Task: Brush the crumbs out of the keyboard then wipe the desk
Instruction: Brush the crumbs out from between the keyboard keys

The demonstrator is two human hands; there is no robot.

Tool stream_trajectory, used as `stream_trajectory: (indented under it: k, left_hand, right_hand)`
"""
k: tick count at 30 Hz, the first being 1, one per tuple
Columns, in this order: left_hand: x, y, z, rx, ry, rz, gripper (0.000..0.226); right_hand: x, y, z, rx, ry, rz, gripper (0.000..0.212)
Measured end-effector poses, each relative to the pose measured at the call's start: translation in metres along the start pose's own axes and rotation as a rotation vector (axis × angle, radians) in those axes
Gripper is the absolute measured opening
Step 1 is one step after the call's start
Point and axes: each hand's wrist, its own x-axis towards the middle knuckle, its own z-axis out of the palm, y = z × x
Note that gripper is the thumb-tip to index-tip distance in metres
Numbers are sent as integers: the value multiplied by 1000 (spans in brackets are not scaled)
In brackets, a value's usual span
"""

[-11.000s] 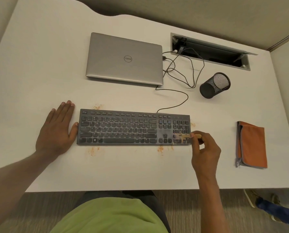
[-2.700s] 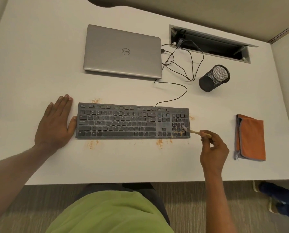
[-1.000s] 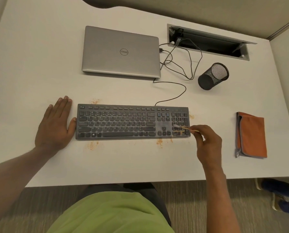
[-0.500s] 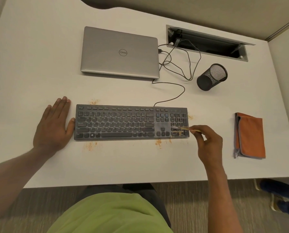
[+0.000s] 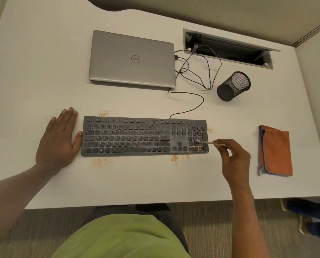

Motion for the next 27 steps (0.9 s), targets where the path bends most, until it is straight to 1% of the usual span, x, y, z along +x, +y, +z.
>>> stream_trajectory:
  k: [3,7,11,13,15,17,21,24,27]
  left_hand:
    - [0,0,0,0,-1,-3,71]
    - [0,0,0,3,5,0,72]
    - [0,-1,0,1,5,0,72]
    - [0,0,0,-2,7,1,72]
    - [0,0,0,-6,5,-1,72]
    - [0,0,0,-6,1,-3,72]
    - [0,1,0,-5,2,-7,72]
    - [0,0,0,-12,0,-9,72]
    - [1,0,0,-10,-4,-9,72]
  right_hand:
    - [1,10,-2,-67,29,-4,12]
    - [0,12,-4,-125,146,26,13]
    - [0,-14,13,15,164,41,11]
    - [1,-22,27,76,217,65,13]
    - [1,-26,40,147,269,128,17]
    - [-1,-24,49,176,257,184,17]
    - [-14,-19,46,153,201,215,11]
    - [-19,-23,40,109,205,195,12]
    - [-16,-30,38,101,250,158,12]
